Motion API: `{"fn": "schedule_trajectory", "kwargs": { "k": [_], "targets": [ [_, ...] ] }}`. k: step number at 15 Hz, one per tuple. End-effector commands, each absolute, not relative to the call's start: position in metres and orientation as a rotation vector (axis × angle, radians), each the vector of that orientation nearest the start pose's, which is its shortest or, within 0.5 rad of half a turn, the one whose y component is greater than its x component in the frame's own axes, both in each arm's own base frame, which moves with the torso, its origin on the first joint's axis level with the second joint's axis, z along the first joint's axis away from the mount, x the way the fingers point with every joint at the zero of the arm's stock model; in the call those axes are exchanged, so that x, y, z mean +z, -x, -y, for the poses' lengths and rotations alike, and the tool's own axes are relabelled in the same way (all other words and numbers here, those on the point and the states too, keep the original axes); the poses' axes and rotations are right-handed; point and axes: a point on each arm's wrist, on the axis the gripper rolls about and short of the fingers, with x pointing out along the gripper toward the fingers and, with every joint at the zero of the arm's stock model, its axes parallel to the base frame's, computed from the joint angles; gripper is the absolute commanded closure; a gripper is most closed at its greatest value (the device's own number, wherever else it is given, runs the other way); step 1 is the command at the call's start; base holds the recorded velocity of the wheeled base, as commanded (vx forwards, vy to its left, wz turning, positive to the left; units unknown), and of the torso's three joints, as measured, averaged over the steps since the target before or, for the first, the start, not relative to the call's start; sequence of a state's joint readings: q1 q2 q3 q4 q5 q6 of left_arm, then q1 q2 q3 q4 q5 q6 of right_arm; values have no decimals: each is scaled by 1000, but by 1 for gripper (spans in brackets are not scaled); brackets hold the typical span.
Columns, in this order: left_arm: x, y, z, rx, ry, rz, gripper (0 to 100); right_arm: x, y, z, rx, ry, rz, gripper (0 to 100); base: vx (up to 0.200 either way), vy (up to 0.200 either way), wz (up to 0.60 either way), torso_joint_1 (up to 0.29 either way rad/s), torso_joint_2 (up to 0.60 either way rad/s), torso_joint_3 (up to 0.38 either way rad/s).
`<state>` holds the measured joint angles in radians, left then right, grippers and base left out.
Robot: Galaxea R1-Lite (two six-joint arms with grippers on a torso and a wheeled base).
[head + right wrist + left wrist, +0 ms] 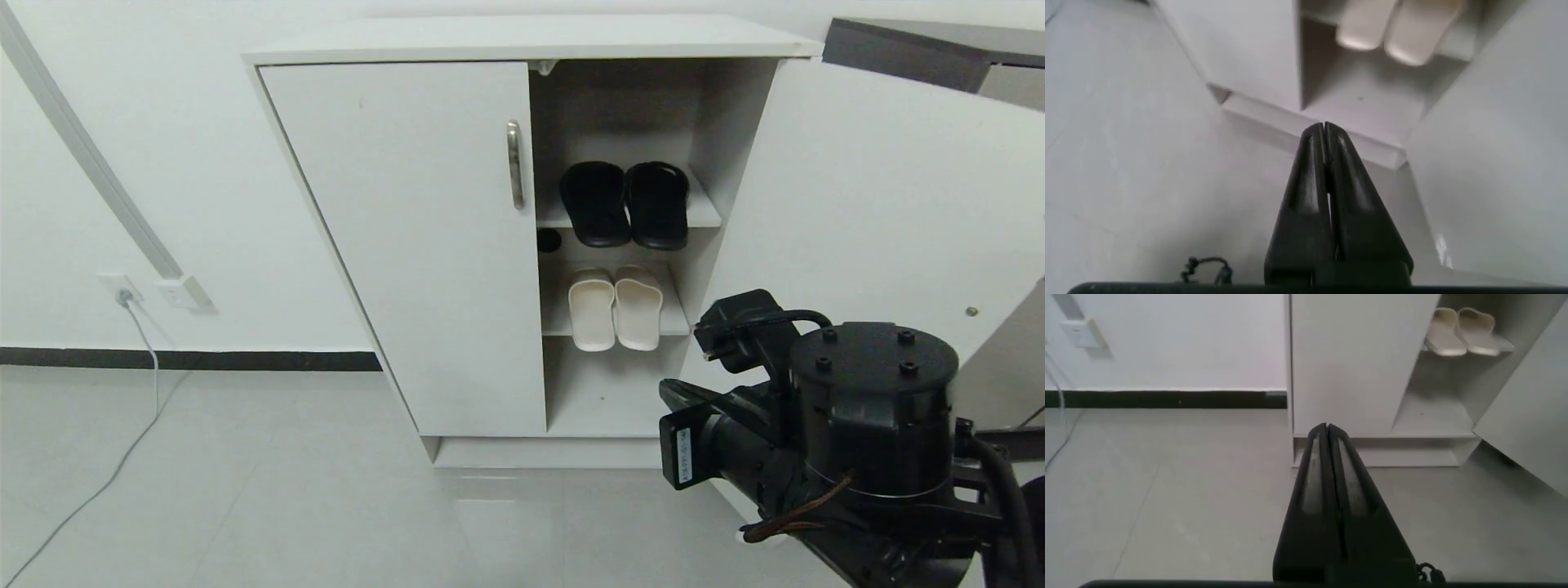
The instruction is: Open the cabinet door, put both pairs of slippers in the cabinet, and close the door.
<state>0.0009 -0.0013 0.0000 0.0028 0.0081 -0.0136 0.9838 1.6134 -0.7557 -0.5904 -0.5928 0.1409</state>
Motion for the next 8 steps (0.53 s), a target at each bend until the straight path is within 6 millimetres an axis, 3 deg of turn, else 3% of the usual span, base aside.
{"fn": "schedule_trajectory", "kwargs": {
  "k": [1,8],
  "targets": [
    [75,23,0,9,14,-1,100,191,-165,-226,377,51,-215,100,0,0,0,61,-598,-364],
    [75,23,0,9,14,-1,100,192,-165,-226,377,50,-214,100,0,0,0,104,-484,-346]
  ]
}}
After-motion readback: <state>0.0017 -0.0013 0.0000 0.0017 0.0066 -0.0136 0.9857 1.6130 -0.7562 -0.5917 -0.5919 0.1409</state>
